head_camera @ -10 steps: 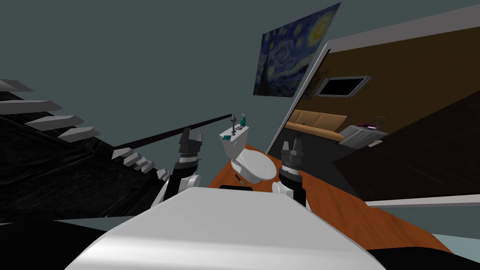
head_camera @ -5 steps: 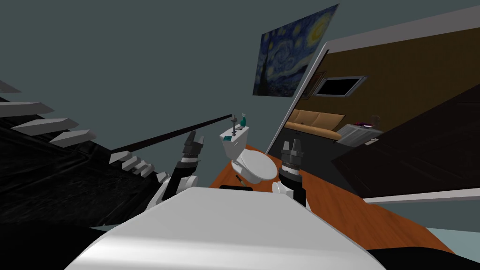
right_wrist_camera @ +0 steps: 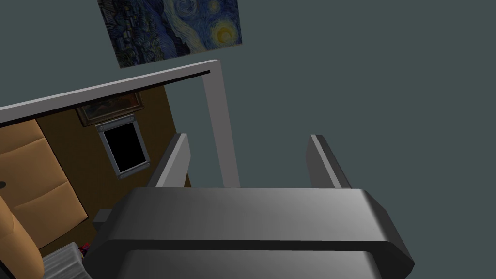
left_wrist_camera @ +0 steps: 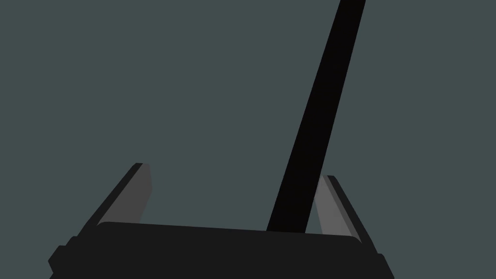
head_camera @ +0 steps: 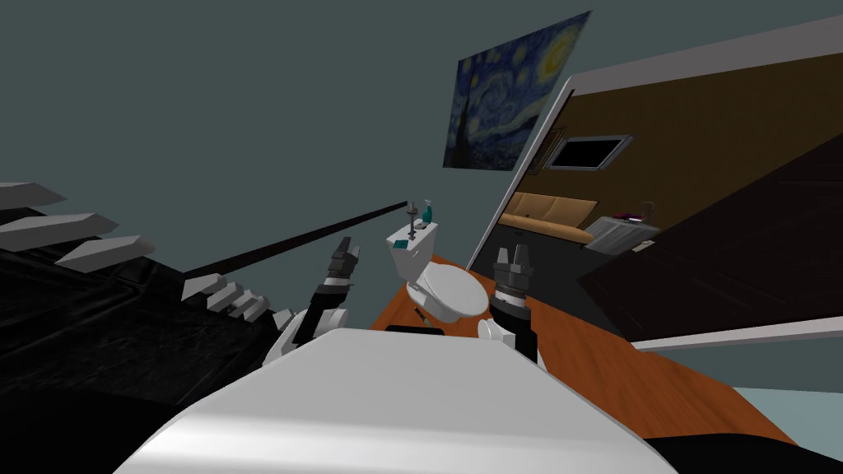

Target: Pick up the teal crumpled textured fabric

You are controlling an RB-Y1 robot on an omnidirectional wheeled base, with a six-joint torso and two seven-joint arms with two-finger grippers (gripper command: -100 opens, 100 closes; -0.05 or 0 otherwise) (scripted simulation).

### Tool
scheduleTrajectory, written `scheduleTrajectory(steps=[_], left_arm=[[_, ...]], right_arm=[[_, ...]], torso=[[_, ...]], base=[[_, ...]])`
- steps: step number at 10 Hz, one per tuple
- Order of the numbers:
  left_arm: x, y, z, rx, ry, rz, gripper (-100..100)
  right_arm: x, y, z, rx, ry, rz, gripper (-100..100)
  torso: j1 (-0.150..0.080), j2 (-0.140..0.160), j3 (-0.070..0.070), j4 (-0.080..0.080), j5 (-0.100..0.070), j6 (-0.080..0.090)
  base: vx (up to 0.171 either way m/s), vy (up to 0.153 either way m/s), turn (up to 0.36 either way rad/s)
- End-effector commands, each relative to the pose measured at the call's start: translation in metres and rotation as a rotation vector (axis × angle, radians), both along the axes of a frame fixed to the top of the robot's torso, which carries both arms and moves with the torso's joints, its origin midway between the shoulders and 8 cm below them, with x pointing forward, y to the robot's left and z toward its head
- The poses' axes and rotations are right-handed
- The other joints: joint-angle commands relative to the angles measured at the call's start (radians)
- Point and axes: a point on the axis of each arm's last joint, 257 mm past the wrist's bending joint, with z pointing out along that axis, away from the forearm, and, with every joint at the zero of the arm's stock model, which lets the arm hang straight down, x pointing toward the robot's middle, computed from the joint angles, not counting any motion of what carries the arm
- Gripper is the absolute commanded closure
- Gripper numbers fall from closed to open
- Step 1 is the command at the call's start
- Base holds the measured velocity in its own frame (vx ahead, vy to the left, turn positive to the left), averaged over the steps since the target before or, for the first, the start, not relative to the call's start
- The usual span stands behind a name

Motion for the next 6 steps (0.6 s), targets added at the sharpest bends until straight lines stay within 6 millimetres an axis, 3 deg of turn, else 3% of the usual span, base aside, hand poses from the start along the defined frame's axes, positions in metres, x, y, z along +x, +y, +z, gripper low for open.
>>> scheduleTrajectory(steps=[1,6], left_arm=[[0.006,0.006,-0.015,0.009,0.036,0.016,-100],[0.019,0.023,-0.061,0.018,0.131,0.058,-100]], right_arm=[[0.000,0.000,0.000,0.000,0.000,0.000,0],[0.000,0.000,0.000,0.000,0.000,0.000,0]], torso=[[0.000,0.000,0.000,0.000,0.000,0.000],[-0.002,0.000,0.000,0.000,0.000,0.000]], base=[[0.025,0.042,-0.055],[0.033,0.028,-0.031]])
